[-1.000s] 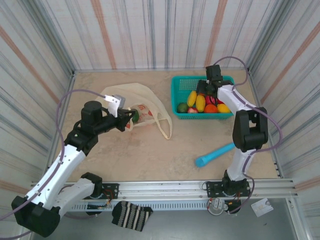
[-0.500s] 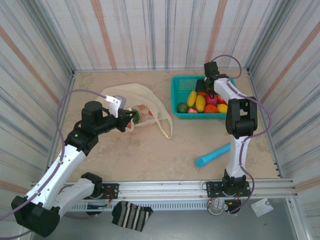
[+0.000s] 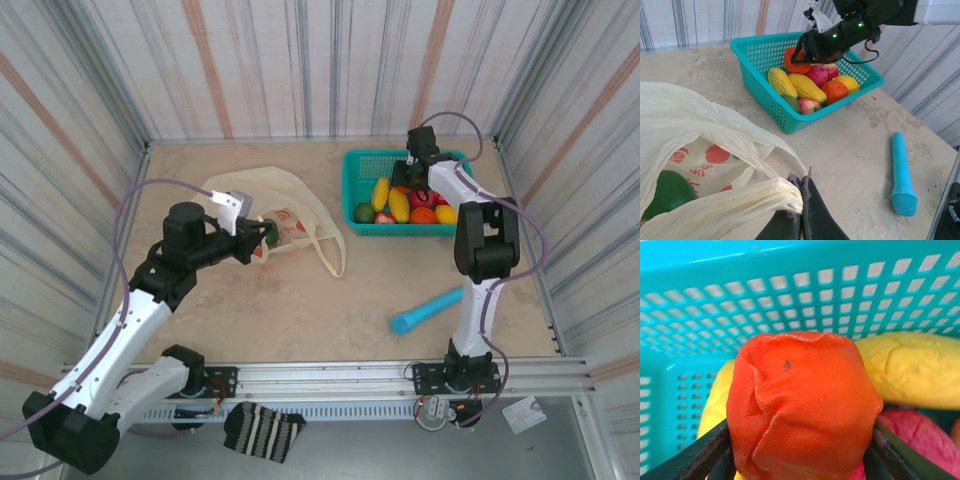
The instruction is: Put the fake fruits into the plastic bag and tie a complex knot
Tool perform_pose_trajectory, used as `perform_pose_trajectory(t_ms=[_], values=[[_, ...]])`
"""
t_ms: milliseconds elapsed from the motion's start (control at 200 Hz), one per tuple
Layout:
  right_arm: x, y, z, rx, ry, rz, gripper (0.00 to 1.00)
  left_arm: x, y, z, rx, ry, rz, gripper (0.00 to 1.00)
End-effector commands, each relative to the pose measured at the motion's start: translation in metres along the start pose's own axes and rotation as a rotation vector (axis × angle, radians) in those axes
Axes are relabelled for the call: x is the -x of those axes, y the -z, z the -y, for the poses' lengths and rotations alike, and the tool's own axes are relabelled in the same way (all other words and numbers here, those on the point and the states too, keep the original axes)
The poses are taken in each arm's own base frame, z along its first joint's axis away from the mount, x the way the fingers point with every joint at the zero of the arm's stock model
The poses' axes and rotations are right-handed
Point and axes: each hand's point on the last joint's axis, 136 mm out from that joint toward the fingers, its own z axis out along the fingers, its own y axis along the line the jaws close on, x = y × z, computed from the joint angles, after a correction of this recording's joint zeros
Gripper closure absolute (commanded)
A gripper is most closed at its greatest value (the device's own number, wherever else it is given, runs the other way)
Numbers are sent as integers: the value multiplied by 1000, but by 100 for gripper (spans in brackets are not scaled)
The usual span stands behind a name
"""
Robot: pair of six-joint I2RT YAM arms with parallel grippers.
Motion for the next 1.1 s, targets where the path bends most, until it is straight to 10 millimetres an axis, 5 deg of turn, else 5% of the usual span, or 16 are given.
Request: perform_pose_trajectory(t_ms=[0,235,456,741,1097], values=[[27,58,-34,111,7,145,43,0,2,7,-30,-28,13,100],[-7,127,-117,425,63,206,44,-2,0,5,-27,-20,5,100],[-88,168,-227,826,206,67,45,-1,3,-1,0,-14,11,100],[-165,155,-299,983,249,-142,47,-1,3,-2,5,-8,13,100],[-177,118,-351,1040,155,-242,46,3,4,10,-56,-21,29,100]])
